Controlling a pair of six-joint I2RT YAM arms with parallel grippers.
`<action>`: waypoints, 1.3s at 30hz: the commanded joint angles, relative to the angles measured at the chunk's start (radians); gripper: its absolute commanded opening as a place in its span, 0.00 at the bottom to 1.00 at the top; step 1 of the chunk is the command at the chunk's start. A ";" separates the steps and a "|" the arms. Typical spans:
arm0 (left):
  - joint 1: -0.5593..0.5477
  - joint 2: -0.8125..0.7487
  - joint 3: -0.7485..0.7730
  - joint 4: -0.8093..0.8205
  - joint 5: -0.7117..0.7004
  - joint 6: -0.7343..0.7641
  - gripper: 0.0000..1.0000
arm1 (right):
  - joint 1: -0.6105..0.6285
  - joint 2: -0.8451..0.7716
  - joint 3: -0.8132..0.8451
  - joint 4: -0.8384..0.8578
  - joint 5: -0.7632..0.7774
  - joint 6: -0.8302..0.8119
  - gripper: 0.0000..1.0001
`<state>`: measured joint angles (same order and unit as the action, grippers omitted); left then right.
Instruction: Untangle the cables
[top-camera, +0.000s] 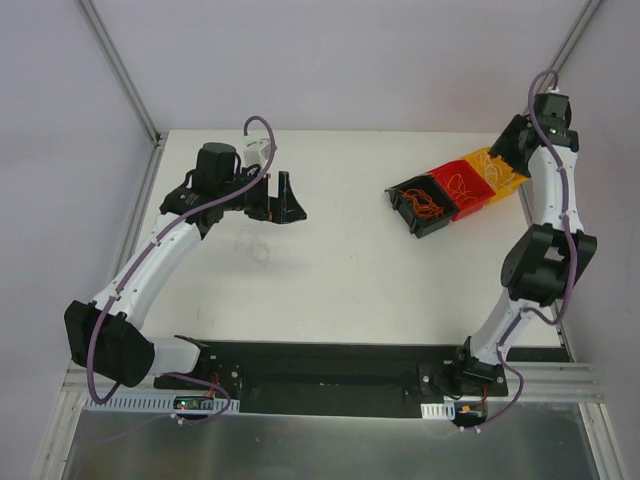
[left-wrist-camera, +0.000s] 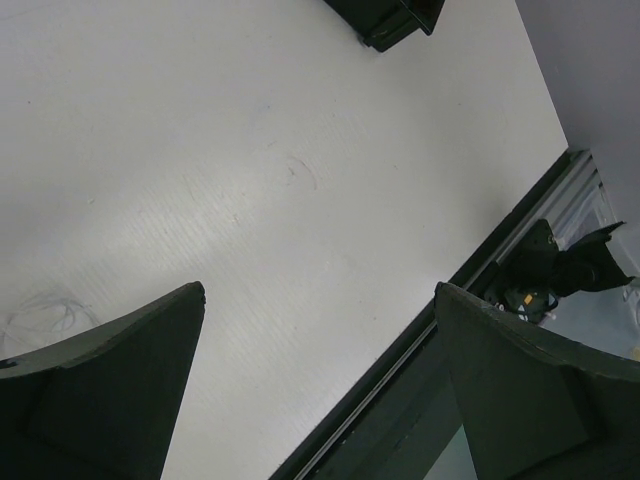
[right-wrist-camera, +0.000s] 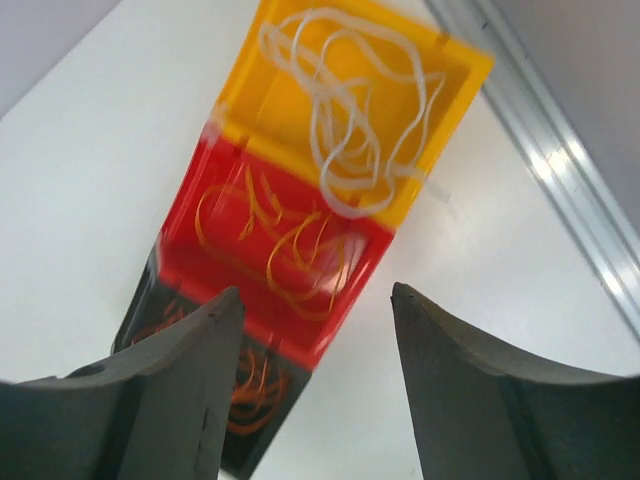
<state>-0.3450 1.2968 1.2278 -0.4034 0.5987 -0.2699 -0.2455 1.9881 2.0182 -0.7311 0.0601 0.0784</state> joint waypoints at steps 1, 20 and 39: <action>0.005 0.035 -0.005 0.009 -0.083 0.037 0.98 | 0.142 -0.311 -0.342 0.171 -0.023 0.063 0.64; 0.314 0.272 -0.097 0.031 -0.199 -0.331 0.79 | 0.971 -0.569 -1.076 0.668 -0.278 0.080 0.71; 0.370 0.421 -0.137 0.201 0.105 -0.424 0.10 | 1.094 -0.268 -0.843 0.685 -0.312 0.090 0.71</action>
<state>0.0154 1.7718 1.0744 -0.2440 0.6323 -0.7235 0.8391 1.7180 1.1427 -0.0776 -0.2291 0.1570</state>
